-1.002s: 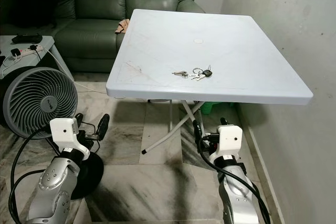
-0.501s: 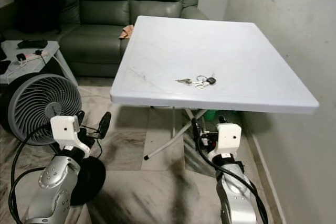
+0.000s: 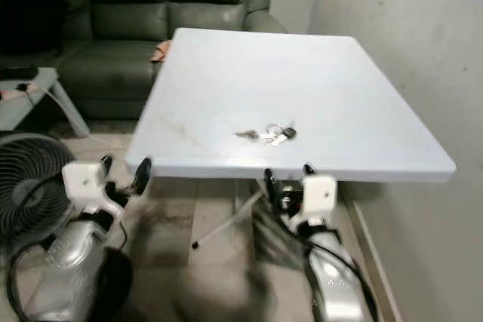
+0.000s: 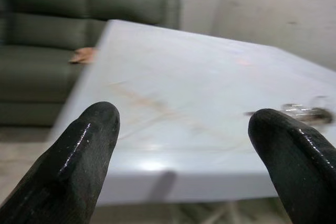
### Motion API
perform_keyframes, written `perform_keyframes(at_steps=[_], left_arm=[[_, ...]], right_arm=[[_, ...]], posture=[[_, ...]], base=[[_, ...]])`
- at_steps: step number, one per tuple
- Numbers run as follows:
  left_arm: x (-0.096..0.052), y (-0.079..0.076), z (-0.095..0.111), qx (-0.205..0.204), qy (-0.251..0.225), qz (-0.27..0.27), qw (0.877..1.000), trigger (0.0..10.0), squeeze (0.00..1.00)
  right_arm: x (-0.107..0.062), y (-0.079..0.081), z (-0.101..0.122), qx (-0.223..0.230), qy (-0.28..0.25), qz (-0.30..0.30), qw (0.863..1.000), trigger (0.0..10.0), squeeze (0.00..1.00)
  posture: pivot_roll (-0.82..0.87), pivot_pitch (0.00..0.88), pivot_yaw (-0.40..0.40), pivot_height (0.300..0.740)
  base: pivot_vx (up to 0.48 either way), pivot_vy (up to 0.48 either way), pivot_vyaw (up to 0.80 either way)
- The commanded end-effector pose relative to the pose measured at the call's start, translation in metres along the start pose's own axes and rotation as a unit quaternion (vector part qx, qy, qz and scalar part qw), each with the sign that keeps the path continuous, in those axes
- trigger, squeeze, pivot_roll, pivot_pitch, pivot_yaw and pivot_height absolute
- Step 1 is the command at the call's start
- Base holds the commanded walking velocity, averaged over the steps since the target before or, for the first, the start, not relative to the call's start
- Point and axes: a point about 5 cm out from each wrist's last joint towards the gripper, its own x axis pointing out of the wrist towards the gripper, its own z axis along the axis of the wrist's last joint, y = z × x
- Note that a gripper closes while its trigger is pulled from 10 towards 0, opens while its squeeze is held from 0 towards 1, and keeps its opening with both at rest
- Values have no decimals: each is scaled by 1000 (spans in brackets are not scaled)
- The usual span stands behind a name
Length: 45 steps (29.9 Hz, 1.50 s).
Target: Hang keys on a hook
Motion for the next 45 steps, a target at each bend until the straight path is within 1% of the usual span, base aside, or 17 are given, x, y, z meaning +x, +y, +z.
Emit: perform_keyframes(at_steps=[1, 12, 13, 21, 28, 33, 34, 35, 39, 40, 42, 45], left_arm=[[-2, 14, 6, 15, -5, 17, 1000, 10000, 0], [-1, 12, 7, 15, -4, 18, 1000, 10000, 0], [-1, 12, 8, 25, -6, 20, 999, 10000, 0], [0, 9, 8, 33, -15, 27, 999, 10000, 0], [-1, 8, 8, 35, -17, 34, 999, 10000, 0], [-2, 6, 7, 35, -18, 33, 999, 10000, 0], [-3, 6, 7, 35, -18, 32, 999, 10000, 0], [-4, 5, 7, 36, -18, 31, 999, 10000, 0], [-6, 2, 7, 39, -17, 24, 999, 10000, 0], [-7, -1, 7, 40, -16, 19, 999, 10000, 0], [-9, -4, 6, 40, -15, 15, 999, 10000, 0], [-12, -6, 5, 40, -12, 12, 999, 10000, 0]], right_arm=[[5, 10, 5, 10, -10, 16, 1000, 10000, 0], [5, 10, 5, 10, -9, 17, 1000, 10000, 0], [5, 10, 5, 10, -8, 17, 1000, 10000, 0], [9, 13, 6, 12, -2, 26, 1000, 10000, 0], [16, 10, 7, -6, 24, 6, 1000, 10000, 0], [22, 10, 10, -14, 38, 5, 999, 10000, 0], [25, 12, 12, -1, 40, 12, 999, 10000, 0], [26, 13, 14, 1, 38, 14, 999, 10000, 0], [30, 17, 17, -3, 50, 22, 999, 10000, 0], [32, 19, 18, -9, 58, 24, 998, 10000, 0], [34, 21, 21, -7, 64, 26, 998, 10000, 0], [36, 22, 22, -16, 72, 25, 997, 10000, 0]], posture=[[36, 0, -1, 732], [36, 0, -3, 732], [37, 0, -5, 732], [41, 0, -15, 732], [44, 0, -27, 732], [47, 0, -36, 732], [46, 0, -38, 732], [45, 0, -39, 732], [39, 0, -44, 732], [38, 3, -49, 732], [36, 19, -55, 732], [36, 31, -59, 732]], base=[[454, 0, 0], [422, 0, 0], [0, 0, 0], [0, 0, 0], [0, 0, 0], [0, 0, 0], [0, 0, 0], [0, 0, 0], [0, 0, 0], [0, 0, 0], [0, 0, 0], [0, 0, 0]])
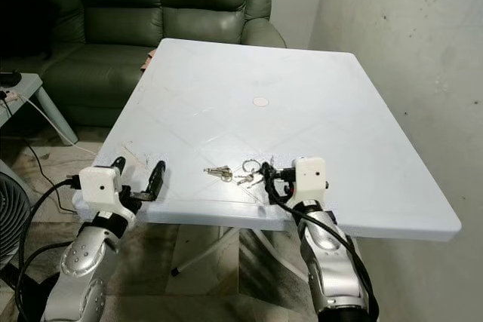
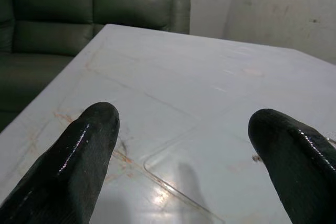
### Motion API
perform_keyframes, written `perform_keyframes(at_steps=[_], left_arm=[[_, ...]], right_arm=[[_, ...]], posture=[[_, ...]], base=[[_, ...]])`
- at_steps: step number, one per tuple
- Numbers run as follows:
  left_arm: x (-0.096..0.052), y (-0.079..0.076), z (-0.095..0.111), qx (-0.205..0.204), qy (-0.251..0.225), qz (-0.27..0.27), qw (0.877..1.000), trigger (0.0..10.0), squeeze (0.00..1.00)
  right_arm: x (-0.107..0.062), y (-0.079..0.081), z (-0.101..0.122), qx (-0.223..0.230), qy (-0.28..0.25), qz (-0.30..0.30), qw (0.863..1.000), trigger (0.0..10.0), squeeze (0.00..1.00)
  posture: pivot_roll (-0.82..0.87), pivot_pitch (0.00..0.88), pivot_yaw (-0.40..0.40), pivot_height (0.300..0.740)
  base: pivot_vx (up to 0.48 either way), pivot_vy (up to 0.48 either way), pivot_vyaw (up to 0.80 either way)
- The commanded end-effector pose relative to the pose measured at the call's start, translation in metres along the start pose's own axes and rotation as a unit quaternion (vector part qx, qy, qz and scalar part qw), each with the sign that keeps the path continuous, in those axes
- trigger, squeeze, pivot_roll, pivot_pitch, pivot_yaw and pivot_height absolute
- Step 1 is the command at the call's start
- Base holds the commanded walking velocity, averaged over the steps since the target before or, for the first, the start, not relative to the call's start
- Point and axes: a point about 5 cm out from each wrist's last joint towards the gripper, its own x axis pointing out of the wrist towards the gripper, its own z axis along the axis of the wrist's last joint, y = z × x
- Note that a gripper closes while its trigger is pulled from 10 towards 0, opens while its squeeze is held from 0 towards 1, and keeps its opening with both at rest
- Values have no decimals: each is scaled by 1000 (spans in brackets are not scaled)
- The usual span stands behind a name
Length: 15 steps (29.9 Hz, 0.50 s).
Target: Hang keys on a hook
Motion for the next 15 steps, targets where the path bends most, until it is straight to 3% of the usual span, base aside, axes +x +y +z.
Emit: perform_keyframes(at_steps=[1, 6, 15], left_arm=[[-2, -3, 3, 5, -1, -7, 1000, 10000, 0], [-9, -8, 2, 3, 5, -5, 1000, 10000, 0], [-16, -13, 2, 6, 11, -10, 1000, 10000, 0]], right_arm=[[3, 0, 7, -10, 0, -5, 1000, 10000, 0], [14, 8, 11, 20, 15, -16, 1000, 10000, 0], [30, 22, 14, 33, 23, -18, 999, 10000, 0]], posture=[[37, 40, -62, 732], [42, 71, -72, 732], [50, 105, -73, 732]], base=[[0, 0, 0], [0, 0, 0], [0, 0, 0]])
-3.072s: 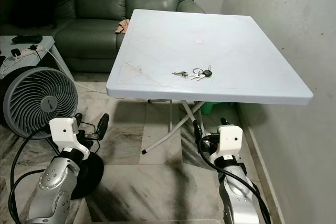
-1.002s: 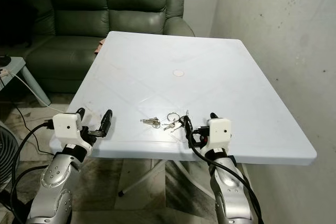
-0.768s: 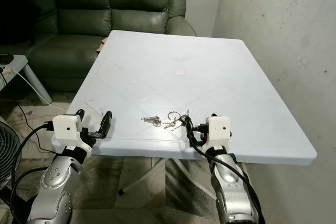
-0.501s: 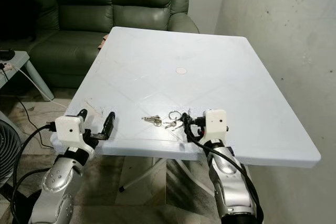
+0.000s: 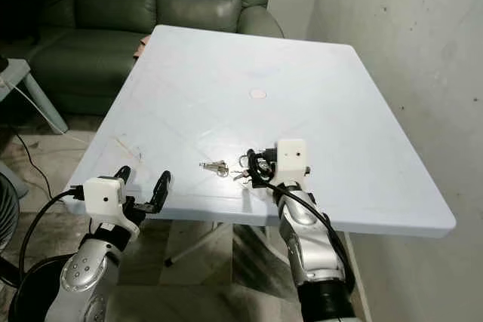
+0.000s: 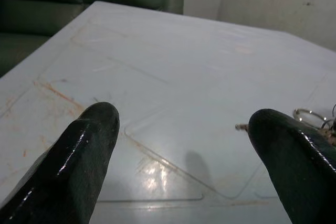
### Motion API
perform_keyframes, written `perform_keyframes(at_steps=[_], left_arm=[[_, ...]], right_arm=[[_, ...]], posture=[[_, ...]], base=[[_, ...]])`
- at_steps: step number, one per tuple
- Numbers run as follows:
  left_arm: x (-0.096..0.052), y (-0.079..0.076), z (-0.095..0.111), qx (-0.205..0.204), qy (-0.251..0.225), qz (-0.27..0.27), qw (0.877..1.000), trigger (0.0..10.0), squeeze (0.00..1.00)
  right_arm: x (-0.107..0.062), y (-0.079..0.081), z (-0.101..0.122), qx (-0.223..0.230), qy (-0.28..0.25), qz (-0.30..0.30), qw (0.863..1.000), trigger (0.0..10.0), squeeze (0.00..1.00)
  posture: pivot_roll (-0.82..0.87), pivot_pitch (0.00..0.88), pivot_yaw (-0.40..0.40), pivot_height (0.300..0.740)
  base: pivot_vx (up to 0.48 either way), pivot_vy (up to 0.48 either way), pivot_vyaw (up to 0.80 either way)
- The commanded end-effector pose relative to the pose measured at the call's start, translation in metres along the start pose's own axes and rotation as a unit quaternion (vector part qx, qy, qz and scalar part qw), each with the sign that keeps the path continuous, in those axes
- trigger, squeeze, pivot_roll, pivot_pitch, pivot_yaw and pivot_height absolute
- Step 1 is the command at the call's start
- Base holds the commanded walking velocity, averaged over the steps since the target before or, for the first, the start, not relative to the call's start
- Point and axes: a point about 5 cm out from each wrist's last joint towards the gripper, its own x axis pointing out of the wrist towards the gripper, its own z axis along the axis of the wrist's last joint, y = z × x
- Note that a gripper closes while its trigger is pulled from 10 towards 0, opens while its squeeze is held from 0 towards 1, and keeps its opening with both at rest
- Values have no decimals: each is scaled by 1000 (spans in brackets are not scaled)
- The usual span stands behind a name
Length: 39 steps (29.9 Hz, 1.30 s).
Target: Hang keys on a hook
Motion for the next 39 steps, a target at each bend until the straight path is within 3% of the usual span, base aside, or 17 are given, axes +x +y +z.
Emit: perform_keyframes(at_steps=[1, 11, 12, 13, 14, 15, 16, 17, 21, 22, 39], left_arm=[[-1, -3, 3, 4, 0, -2, 1000, 10000, 0], [-6, -3, 5, 4, 7, 0, 1000, 10000, 0], [-6, -3, 5, 6, 8, 0, 1000, 10000, 0], [-7, -3, 5, 6, 8, 0, 1000, 10000, 0], [-7, -3, 5, 6, 8, 0, 1000, 10000, 0], [-8, -3, 5, 7, 10, 1, 1000, 10000, 0], [-8, -3, 5, 7, 11, 1, 1000, 10000, 0], [-8, -3, 6, 8, 11, 2, 1000, 10000, 0], [-9, -3, 6, 8, 12, 3, 1000, 10000, 0], [-9, -2, 6, 9, 12, 3, 1000, 10000, 0], [-10, -2, 7, 11, 16, 9, 1000, 10000, 0]], right_arm=[[4, -2, 3, 1, 0, -10, 1000, 10000, 0], [18, -2, 3, 5, 8, -34, 999, 10000, 0], [19, -3, 4, -4, 4, -41, 999, 7882, 0], [20, -4, 4, -5, 5, -48, 999, 7137, 0], [20, -4, 4, -5, 6, -52, 999, 7137, 0], [21, -5, 2, 5, 8, -56, 998, 4039, 0], [21, -4, 1, 5, 10, -56, 998, 3176, 0], [21, -3, 1, 1, 10, -57, 998, 1137, 0], [20, -2, -1, 2, 10, -55, 998, 588, 0], [20, -2, -2, 2, 10, -55, 998, 0, 0], [18, -5, -4, 11, 3, -53, 999, 0, 0]], posture=[[50, 107, -73, 732], [60, 125, -68, 732], [62, 128, -68, 732], [63, 128, -68, 732], [63, 128, -68, 732], [63, 131, -67, 732], [65, 134, -68, 732], [66, 135, -68, 732], [67, 138, -68, 732], [67, 138, -68, 732], [67, 148, -69, 732]], base=[[0, 0, 0], [0, 0, 0], [0, 0, 0], [0, 0, 0], [0, 0, 0], [0, 0, 0], [0, 0, 0], [0, 0, 0], [0, 0, 0], [0, 0, 0], [0, 0, 0]])
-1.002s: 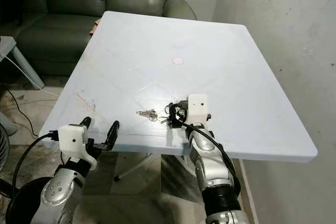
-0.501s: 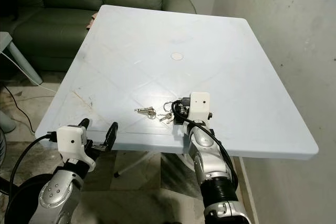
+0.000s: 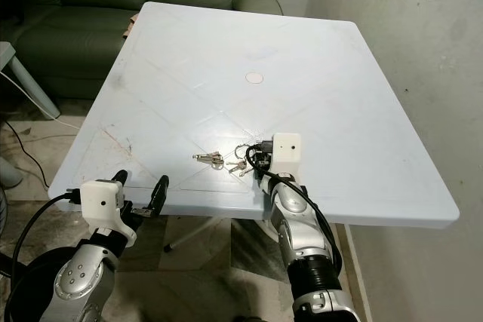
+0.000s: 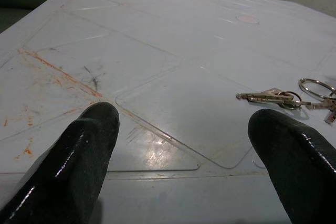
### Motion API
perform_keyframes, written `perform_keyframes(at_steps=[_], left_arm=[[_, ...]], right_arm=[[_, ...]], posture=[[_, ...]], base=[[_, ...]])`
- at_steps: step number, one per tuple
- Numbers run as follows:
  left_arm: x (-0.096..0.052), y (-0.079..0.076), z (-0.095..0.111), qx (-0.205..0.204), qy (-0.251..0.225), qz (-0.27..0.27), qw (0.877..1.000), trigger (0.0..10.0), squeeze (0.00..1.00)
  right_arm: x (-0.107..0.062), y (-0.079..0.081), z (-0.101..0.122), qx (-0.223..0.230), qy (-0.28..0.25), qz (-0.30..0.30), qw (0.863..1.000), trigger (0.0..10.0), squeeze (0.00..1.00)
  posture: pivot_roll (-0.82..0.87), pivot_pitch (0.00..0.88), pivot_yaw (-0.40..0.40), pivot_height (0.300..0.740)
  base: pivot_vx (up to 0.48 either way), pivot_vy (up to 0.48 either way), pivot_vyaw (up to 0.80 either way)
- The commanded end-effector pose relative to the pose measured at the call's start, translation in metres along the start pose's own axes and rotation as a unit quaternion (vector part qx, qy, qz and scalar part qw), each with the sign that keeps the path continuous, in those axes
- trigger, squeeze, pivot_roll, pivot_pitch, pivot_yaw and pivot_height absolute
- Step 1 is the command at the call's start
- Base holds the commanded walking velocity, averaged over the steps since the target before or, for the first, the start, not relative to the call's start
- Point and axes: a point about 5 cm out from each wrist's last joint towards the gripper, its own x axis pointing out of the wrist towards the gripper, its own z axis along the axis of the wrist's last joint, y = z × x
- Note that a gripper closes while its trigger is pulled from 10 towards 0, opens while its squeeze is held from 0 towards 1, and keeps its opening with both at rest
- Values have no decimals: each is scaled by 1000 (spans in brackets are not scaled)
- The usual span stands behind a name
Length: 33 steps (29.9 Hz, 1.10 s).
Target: Hang keys on a hook
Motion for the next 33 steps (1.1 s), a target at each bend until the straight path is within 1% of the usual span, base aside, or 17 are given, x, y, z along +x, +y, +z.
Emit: perform_keyframes(at_steps=[1, 15, 16, 17, 18, 19, 20, 21, 22, 23, 24, 25, 33], left_arm=[[-1, -1, 2, 4, 1, 1, 1000, 10000, 0], [-1, -2, 2, 6, 3, 1, 1000, 10000, 0], [-1, -2, 1, 6, 3, 1, 1000, 10000, 0], [-1, -2, 1, 6, 3, 1, 1000, 10000, 0], [-1, -2, 1, 6, 3, 1, 1000, 10000, 0], [-1, -2, 1, 6, 4, 1, 1000, 10000, 0], [-1, -2, 1, 6, 4, 1, 1000, 10000, 0], [-1, -2, 1, 6, 4, 2, 1000, 10000, 0], [-2, -2, 1, 6, 4, 2, 1000, 10000, 0], [-2, -2, 1, 6, 4, 2, 1000, 10000, 0], [-2, -3, 1, 6, 4, 2, 1000, 10000, 0], [-2, -3, 1, 6, 4, 2, 1000, 10000, 0], [-2, -3, 1, 7, 4, 3, 1000, 10000, 0]], right_arm=[[-1, -4, -4, 7, 3, -8, 1000, 0, 0], [-2, -5, -3, 16, -4, -4, 1000, 0, 0], [-2, -5, -3, 19, -4, -2, 1000, 1020, 0], [-2, -5, -3, 24, -5, 3, 1000, 2314, 0], [-2, -5, -3, 24, -5, 3, 1000, 2314, 0], [-2, -5, -3, 27, -5, 5, 1000, 3176, 0], [-2, -5, -3, 27, -5, 5, 1000, 3176, 0], [-2, -5, -3, 27, -6, 6, 1000, 4824, 0], [-3, -5, -2, 25, -11, 8, 1000, 6784, 0], [-3, -5, -2, 22, -13, 9, 1000, 7412, 0], [-3, -5, -2, 21, -15, 10, 1000, 7412, 0], [-2, -5, -2, 25, -13, 10, 1000, 10000, 0], [-2, -5, 0, 35, -17, 23, 999, 10000, 0]], posture=[[67, 147, -69, 732], [66, 149, -68, 732], [66, 149, -67, 732], [66, 150, -68, 732], [66, 150, -68, 732], [66, 150, -68, 732], [66, 150, -68, 732], [66, 149, -68, 732], [67, 150, -69, 732], [67, 150, -69, 732], [67, 150, -69, 732], [67, 150, -69, 732], [67, 153, -68, 732]], base=[[0, 0, 0], [0, 0, 0], [0, 0, 0], [0, 0, 0], [0, 0, 0], [0, 0, 0], [0, 0, 0], [0, 0, 0], [0, 0, 0], [0, 0, 0], [0, 0, 0], [0, 0, 0], [0, 0, 0]])
